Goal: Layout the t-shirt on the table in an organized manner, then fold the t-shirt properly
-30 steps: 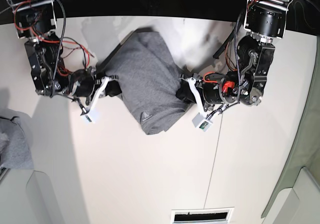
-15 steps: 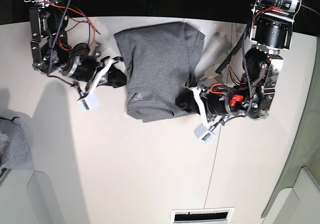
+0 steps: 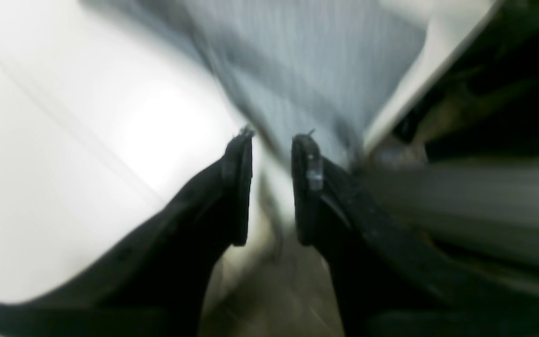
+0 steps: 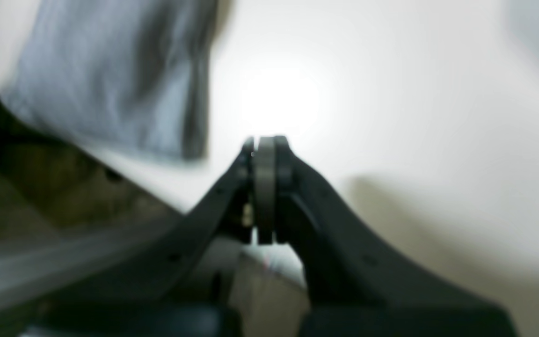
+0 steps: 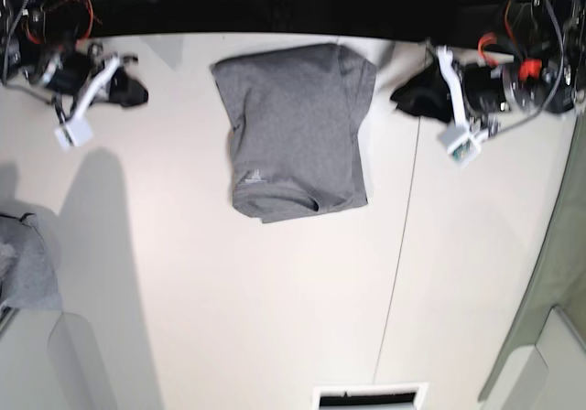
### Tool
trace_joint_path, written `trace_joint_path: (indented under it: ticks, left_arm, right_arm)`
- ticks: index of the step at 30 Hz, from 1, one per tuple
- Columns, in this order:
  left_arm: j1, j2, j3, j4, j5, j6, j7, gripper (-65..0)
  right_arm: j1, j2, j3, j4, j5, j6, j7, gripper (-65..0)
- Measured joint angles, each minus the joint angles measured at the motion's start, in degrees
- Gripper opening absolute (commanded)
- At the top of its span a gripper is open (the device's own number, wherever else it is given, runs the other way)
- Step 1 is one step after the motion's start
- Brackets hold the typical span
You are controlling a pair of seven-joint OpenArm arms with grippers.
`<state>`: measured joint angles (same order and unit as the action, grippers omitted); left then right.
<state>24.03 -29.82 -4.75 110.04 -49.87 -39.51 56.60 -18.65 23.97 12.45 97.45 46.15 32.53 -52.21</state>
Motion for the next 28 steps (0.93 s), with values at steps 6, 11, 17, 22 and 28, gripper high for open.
trace_joint_path:
  ticks: [6, 11, 17, 22, 28]
  left_arm:
    - [13.88, -0.39, -6.93, 5.40, -0.66, 0.02, -1.14, -48.9]
    - [21.03, 0.28, -3.28, -1.68, 8.13, -0.02, 0.15, -48.9]
    - [18.10, -0.28, 7.50, -17.90, 15.08, 0.09, -6.10, -48.9]
    - [9.42, 1.20, 20.22, -32.48, 22.08, 2.25, -8.28, -48.9]
    - [0.33, 4.31, 29.70, -42.56, 25.90, 7.93, -8.83, -48.9]
  right_arm:
    - [-10.86, 3.28, -0.22, 5.68, 1.27, 0.46, 0.52, -65.0]
    - [-18.71, 4.09, -0.98, 4.48, 0.35, 0.72, 0.33, -65.0]
    - [-23.61, 3.98, -6.86, -0.87, -10.88, 0.81, 1.49, -65.0]
    - [-23.26, 3.96, -16.02, -12.52, -19.85, 0.44, 8.22, -65.0]
    - [-15.39, 3.63, -24.61, -24.68, -23.04, -0.31, 9.38, -65.0]
